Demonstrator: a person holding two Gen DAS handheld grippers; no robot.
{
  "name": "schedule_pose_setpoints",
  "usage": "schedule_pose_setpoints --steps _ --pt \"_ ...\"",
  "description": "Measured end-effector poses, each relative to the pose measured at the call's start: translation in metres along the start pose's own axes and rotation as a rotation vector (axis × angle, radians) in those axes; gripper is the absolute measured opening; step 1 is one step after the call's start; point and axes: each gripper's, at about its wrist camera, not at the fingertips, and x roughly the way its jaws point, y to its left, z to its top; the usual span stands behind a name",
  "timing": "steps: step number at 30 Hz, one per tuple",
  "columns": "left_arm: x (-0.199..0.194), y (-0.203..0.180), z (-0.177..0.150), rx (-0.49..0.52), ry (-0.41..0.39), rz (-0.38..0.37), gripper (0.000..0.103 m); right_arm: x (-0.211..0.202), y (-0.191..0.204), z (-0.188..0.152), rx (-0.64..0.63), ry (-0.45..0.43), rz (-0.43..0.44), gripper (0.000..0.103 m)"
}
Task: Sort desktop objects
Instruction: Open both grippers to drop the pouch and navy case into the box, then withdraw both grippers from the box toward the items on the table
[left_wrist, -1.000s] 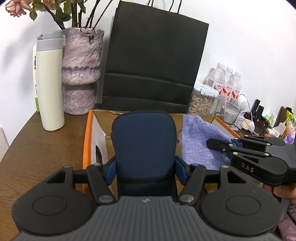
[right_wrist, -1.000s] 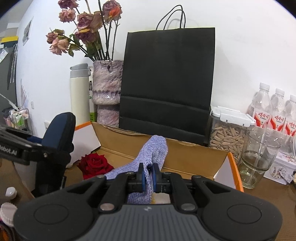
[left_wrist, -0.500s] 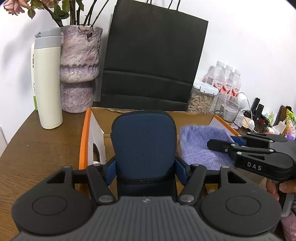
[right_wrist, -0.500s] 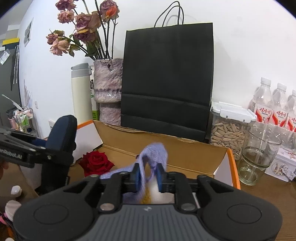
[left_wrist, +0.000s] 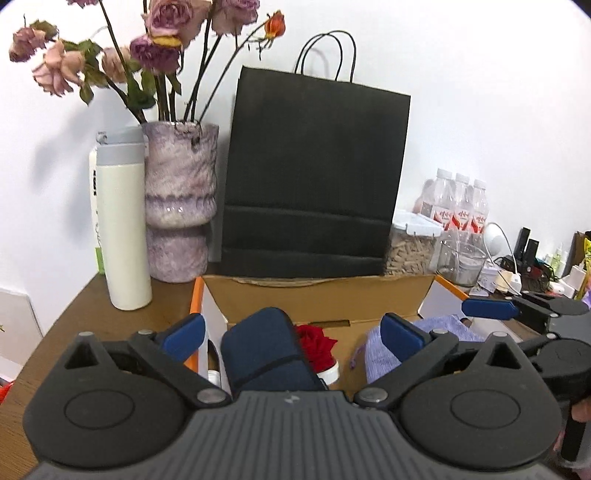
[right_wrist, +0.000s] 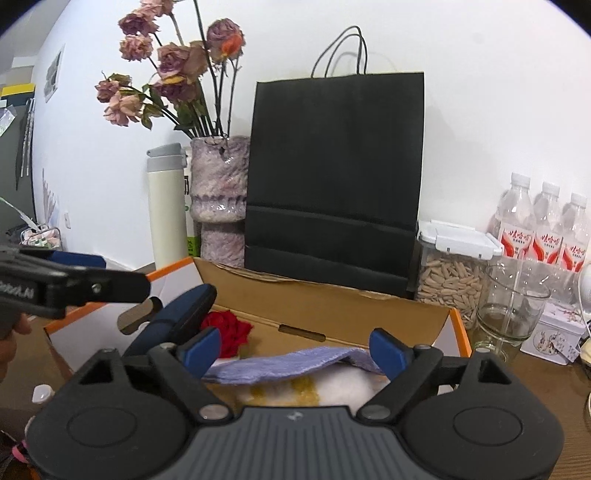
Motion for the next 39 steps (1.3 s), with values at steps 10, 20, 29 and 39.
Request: schedule_pose_setpoints --steps 10,20,29,39 --pt "-0.016 -0.015 -0.009 0.06 -0.046 0.027 0.103 -0.022 0.015 -0.007 -0.027 -0.028 -0.013 0.089" --pt "-0.047 -0.017 -0.031 0.072 -0.03 0.044 0.103 -0.059 0.026 -0.031 -0.052 -0.027 -0.02 0.089" --pt "-0.085 -0.007 -0.055 0.028 -0.004 0.075 0.103 -0.1 0.03 -0.059 -0.023 0.003 -0.037 0.089" --pt "-0.12 -0.005 -0.081 -0.01 0.017 0.082 0.103 -0.127 0.049 -0.086 -0.024 0.044 -0.056 0.089"
